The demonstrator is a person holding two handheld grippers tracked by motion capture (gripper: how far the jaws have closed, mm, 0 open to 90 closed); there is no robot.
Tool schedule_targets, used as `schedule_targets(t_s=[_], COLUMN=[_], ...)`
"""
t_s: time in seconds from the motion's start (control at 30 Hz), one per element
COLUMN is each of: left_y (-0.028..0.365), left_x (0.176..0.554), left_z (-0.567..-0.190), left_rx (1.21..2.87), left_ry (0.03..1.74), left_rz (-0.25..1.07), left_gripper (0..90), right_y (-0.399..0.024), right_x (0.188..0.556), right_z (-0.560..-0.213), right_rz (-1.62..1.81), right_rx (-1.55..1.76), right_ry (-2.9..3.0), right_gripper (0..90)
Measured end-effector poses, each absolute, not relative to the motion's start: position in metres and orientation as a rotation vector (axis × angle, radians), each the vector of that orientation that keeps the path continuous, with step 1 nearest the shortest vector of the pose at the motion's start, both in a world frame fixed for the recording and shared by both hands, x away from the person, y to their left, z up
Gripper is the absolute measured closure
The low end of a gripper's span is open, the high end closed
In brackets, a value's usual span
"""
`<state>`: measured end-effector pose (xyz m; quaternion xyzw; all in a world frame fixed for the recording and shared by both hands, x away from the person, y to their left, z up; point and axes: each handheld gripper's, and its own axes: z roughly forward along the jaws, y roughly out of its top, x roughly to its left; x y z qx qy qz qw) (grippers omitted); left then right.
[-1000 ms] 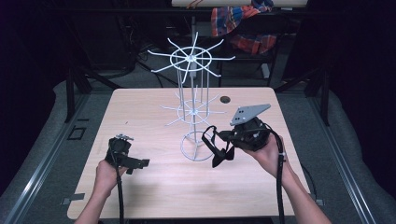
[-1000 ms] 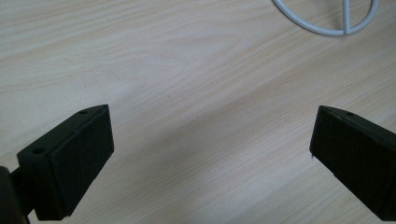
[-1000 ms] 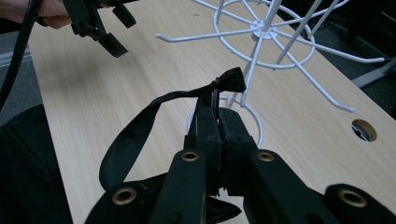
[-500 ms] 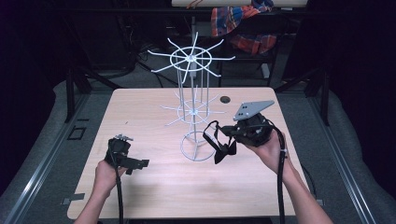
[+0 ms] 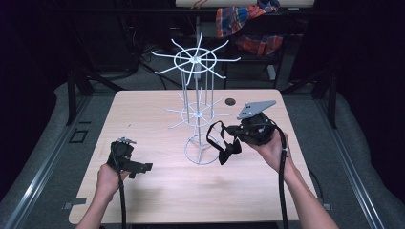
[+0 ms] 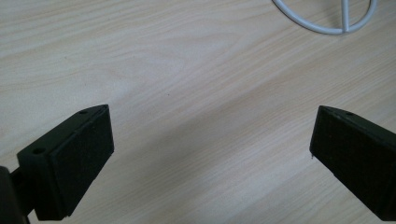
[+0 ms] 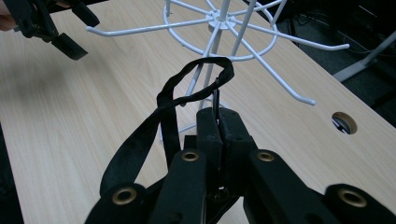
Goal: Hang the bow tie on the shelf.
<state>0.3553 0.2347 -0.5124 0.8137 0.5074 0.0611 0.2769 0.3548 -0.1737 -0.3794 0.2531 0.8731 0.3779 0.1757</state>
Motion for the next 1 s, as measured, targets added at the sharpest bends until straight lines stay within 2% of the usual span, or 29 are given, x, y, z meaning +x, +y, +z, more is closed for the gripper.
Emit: schedule_targets(t_s=[1.0], left_y=[0.235], left_x=[0.355], left_z=[-0.513], left_rx=[2.189], left_ry=[1.360], left_rz=[0.159], left_gripper=[0.1], right_y=[-0.164], right_x=[0.377], right_z=[-0.406], right_rz=[1.099], right_rx=[0.811], right_ry=[2.487], right_gripper=[88.0])
